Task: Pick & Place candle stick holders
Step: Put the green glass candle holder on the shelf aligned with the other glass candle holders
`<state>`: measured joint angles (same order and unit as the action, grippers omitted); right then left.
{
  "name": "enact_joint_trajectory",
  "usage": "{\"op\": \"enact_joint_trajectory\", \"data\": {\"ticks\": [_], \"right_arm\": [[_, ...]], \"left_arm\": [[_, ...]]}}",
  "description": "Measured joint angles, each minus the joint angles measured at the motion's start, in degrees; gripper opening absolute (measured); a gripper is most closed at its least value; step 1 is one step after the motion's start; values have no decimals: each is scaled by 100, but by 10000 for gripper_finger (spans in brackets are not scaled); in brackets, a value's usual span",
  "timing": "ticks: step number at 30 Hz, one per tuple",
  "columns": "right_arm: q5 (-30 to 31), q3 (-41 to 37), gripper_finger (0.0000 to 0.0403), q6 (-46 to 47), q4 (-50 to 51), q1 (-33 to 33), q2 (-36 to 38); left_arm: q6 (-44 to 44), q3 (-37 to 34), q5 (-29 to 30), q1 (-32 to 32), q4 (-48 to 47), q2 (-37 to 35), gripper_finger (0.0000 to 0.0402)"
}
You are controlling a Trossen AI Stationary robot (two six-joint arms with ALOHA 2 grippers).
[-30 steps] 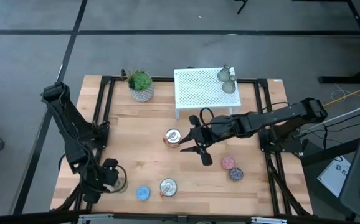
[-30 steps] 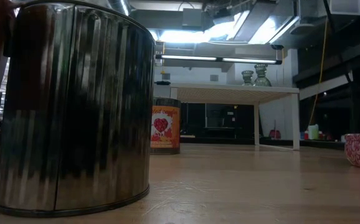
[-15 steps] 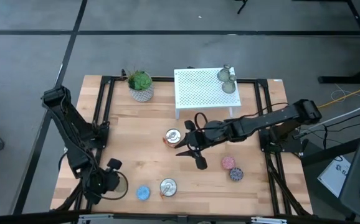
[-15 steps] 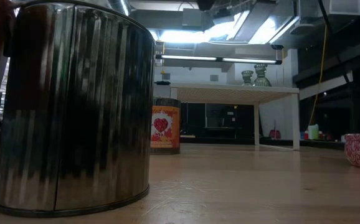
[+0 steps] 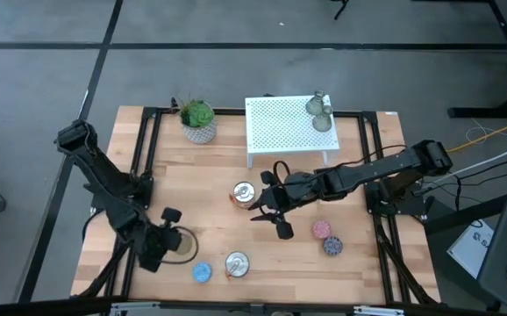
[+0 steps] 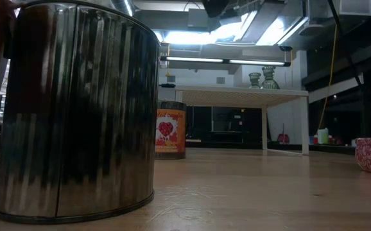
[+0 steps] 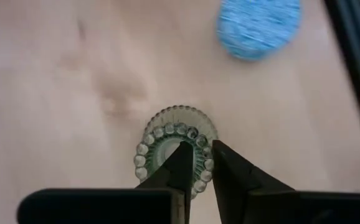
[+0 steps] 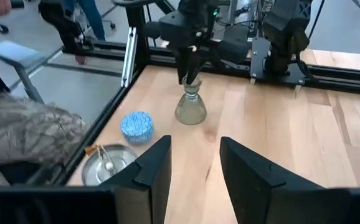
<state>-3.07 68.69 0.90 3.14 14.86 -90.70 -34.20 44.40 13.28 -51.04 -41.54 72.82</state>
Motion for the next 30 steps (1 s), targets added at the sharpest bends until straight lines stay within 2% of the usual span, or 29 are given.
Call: {"op": "enact_joint_trajectory", "data": {"ticks": [10, 17, 23, 30], "right_arm": [[-59, 0, 140, -1755, 586, -265, 2], [-27, 0, 140, -2329, 784, -597, 2], [604, 0, 140, -2590, 782, -734, 2], [621, 0, 140, -2839, 787, -774, 4]], "left_arm": [[1455, -26, -111, 2064, 2, -121, 45], [2435, -33, -280, 3345, 311, -121, 43], [3075, -37, -324, 3894, 909, -98, 45], [3288, -37, -573, 4036, 1655, 44, 31]]}}
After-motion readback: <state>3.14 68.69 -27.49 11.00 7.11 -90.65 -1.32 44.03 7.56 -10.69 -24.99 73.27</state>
